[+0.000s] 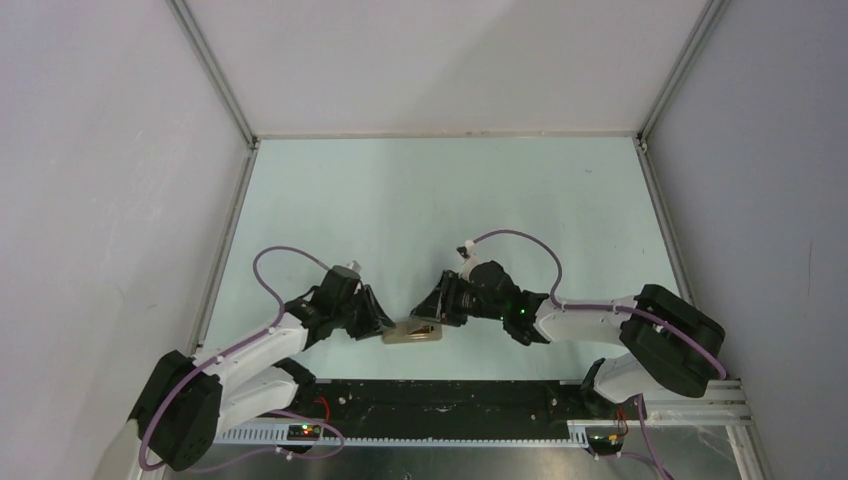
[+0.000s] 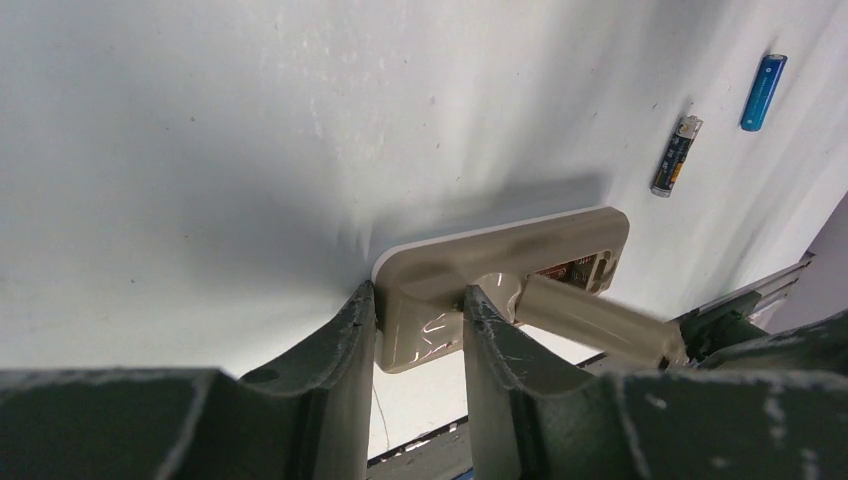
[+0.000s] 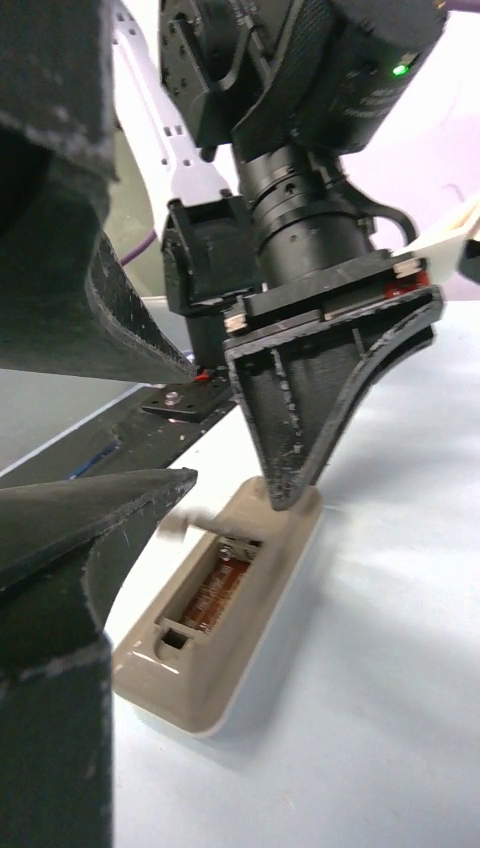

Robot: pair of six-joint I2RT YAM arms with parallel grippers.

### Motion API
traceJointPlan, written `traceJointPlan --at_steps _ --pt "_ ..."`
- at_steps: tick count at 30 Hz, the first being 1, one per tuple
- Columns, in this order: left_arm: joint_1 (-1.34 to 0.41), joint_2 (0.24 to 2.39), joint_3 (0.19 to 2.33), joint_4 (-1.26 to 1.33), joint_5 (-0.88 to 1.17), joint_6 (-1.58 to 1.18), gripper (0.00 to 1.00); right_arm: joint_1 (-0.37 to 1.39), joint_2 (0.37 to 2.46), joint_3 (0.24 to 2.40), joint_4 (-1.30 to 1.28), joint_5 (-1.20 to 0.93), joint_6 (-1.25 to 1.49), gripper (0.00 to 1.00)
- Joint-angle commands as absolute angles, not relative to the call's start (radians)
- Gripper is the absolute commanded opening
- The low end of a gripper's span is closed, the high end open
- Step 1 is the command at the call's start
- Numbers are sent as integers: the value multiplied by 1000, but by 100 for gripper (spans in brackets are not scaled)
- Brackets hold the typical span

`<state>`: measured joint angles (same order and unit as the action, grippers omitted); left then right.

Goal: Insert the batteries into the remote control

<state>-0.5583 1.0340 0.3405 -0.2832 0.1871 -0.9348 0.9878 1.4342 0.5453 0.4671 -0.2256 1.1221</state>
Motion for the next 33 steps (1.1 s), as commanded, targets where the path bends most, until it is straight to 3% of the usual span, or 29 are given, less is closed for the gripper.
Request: traceJointPlan --at_steps 1,13,21,25,30,33 --pt "-570 1073 312 -357 122 -913 31 954 1442 631 432 -183 1071 42" --pt "-571 1073 330 -357 128 -902 34 969 1435 761 117 -14 901 41" --pt "-570 1026 373 -398 80 -878 47 1122 1407 807 -149 159 800 42" --pt "-569 979 452 -498 -52 -854 60 1147 1421 834 -162 166 646 50" --pt "-566 913 543 -608 -159 -825 73 1140 1439 884 -133 109 317 84" --pt "-562 873 582 -626 -166 -797 80 1137 1503 924 -162 -42 98 87"
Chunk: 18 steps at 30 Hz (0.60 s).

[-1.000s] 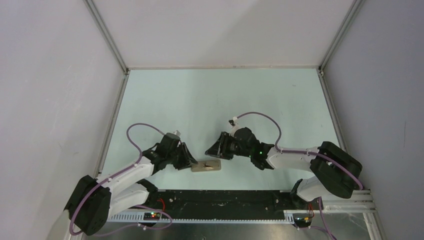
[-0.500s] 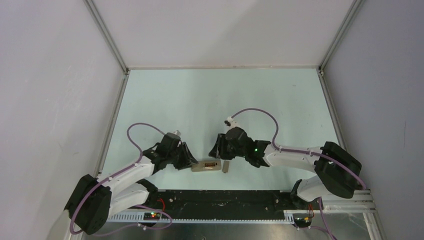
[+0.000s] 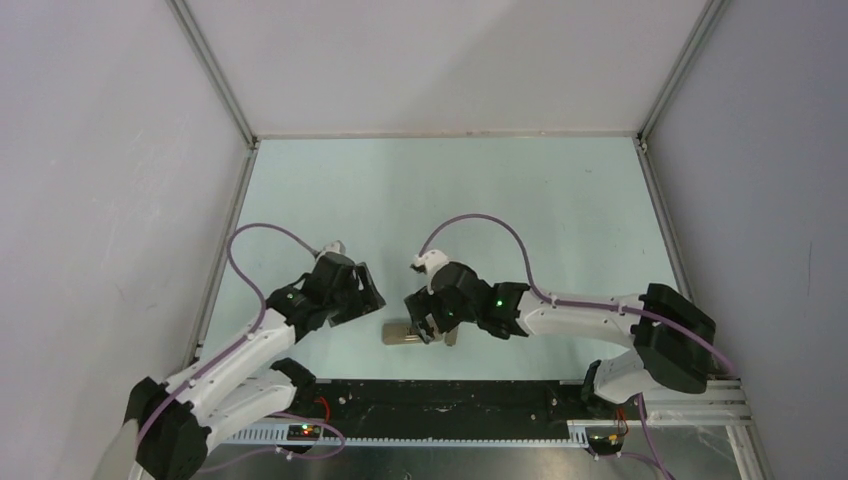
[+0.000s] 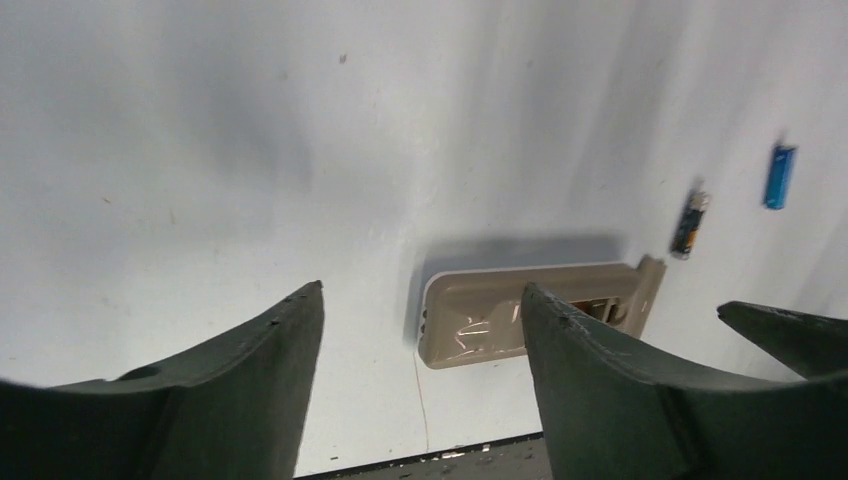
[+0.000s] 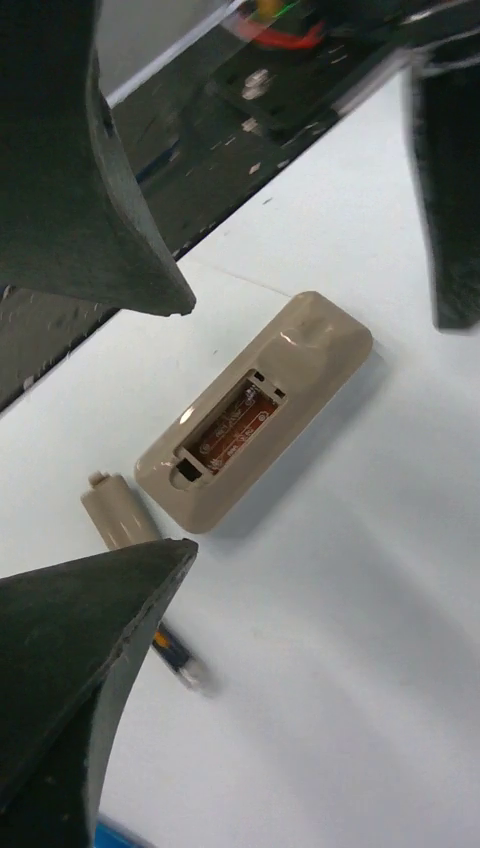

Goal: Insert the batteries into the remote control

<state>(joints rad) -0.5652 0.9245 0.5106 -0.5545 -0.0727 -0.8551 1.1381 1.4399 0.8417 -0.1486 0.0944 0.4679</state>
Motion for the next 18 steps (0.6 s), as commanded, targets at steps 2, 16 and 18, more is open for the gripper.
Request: traceJointPlan --at_steps 2,16,18 --pt "-562 858 598 -628 -150 -766 86 1145 1556 967 -214 -109 -56 86" --pt "-402 719 608 -702 -206 -753 100 1144 1738 1027 -137 -99 -339 80" --pt "-365 717 597 -704 -172 -760 100 1142 1764 1040 -144 -101 -347 77"
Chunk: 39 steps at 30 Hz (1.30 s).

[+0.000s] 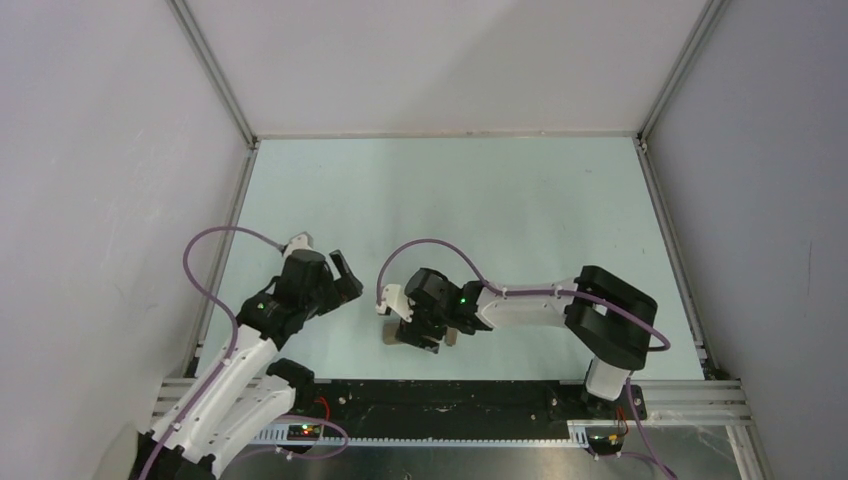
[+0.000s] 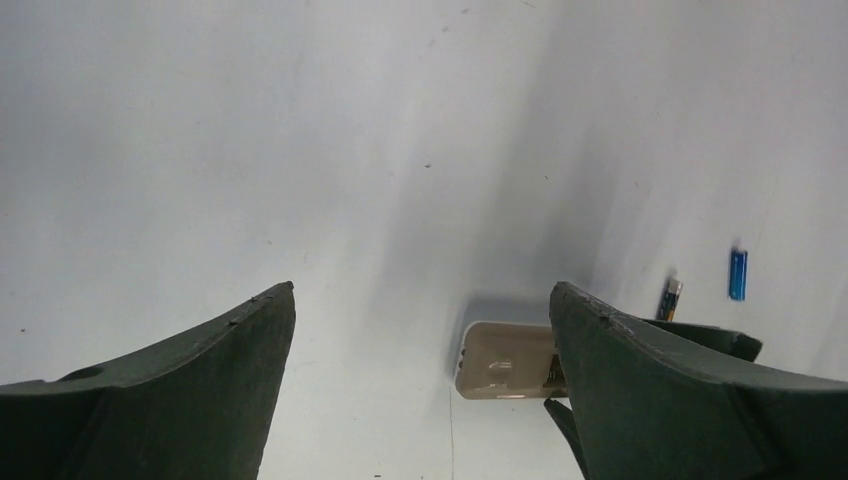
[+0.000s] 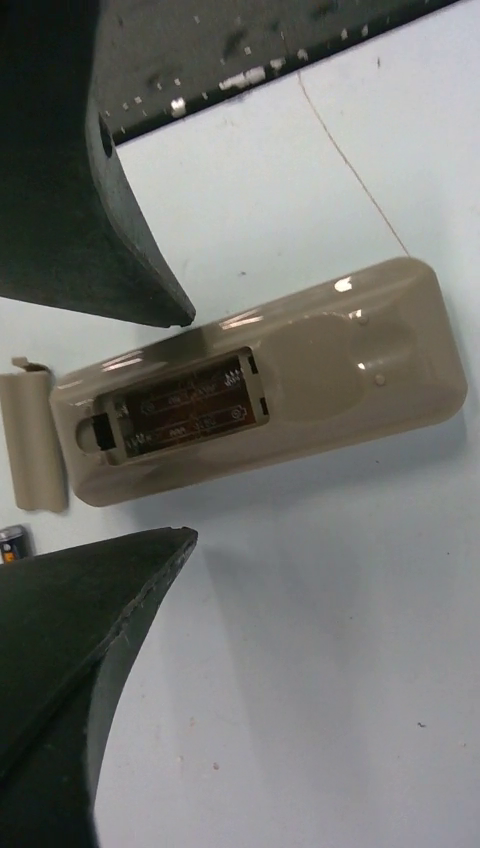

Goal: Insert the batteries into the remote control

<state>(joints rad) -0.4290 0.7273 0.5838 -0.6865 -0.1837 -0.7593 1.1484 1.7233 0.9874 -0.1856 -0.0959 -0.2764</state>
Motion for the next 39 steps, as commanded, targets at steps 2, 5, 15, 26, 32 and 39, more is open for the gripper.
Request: traceJointPlan --at_steps 2,5,15,26,32,39 --pt "-341 716 586 -704 -147 -767 100 1140 1780 1052 -154 -103 -343 70" --pt "-323 707 575 -704 -126 -774 100 1134 1791 1062 -150 -72 -299 51" --pt "-321 758 505 -652 -11 -785 100 1175 1771 1065 -155 346 292 36" --pt "-333 764 438 -538 69 -837 100 1204 1771 1136 -517 434 1043 28" --pt "-343 781 446 -526 74 -829 98 1207 1822 1197 -564 423 1108 58" --pt "-348 793 443 -522 78 -818 98 1188 1750 1197 -540 413 1053 72"
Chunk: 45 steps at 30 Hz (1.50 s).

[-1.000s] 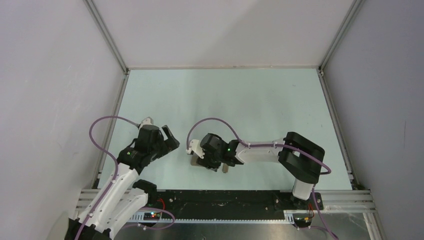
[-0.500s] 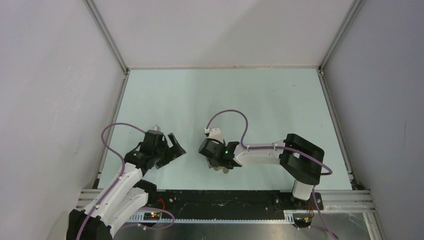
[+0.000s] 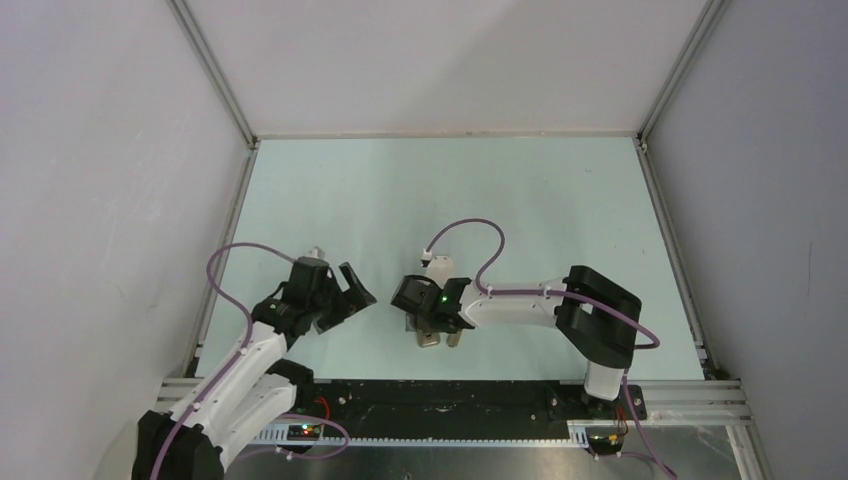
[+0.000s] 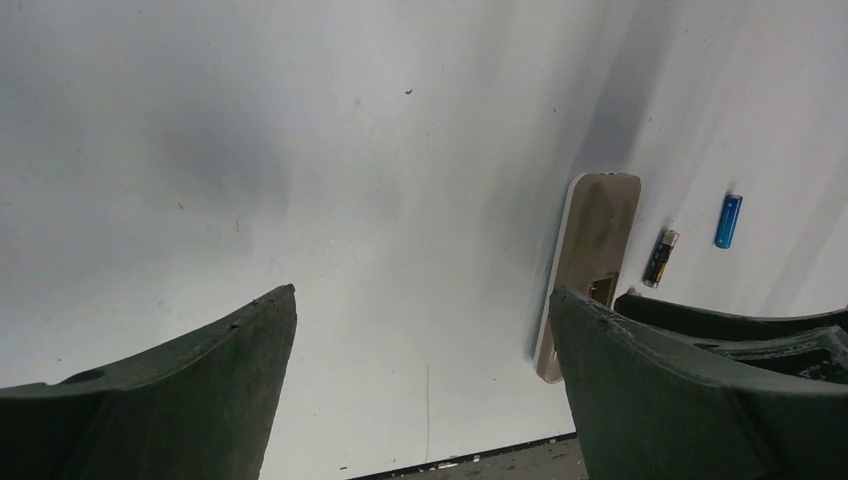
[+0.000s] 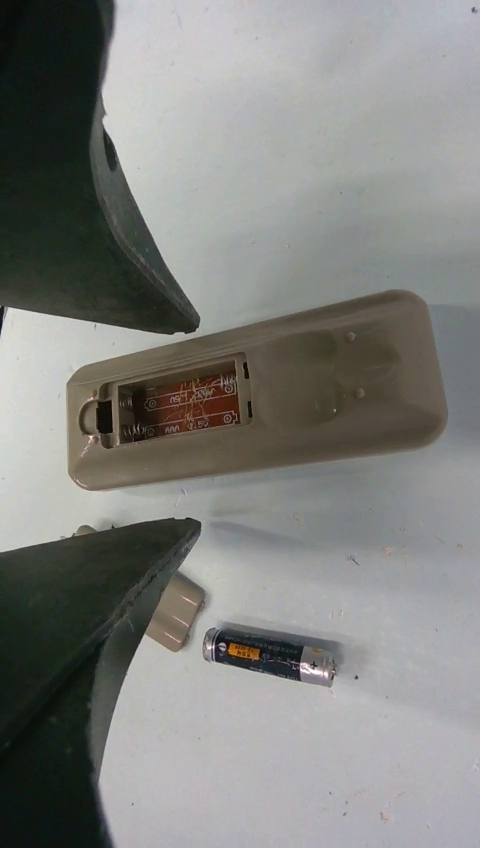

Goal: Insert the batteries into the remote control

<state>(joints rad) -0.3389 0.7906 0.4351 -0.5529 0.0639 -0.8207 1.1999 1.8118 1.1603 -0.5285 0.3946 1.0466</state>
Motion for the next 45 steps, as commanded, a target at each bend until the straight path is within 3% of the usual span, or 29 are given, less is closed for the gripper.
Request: traceJointPlan --at_steps 1,5,16,20,25,34,45 --pt "-350 793 443 -521 80 -818 98 1186 1736 1197 -539 411 1035 73" --pt "-355 794 447 -514 88 -812 98 1169 1676 1196 -597 435 1021 73" --pt "-461 856 457 -393 198 -748 100 1081 1587 1123 -674 480 893 54" --pt "-525 953 483 -351 220 -735 89 1038 1588 1064 -596 407 864 43" --pt "-558 1043 503 -287 226 -751 82 1010 1621 1044 -551 356 810 41" --pt "-559 1123 530 -247 246 -760 78 960 1680 1037 -482 300 757 33" --pt "-566 1197 547 -245 255 -764 74 930 1724 1037 -469 248 726 32"
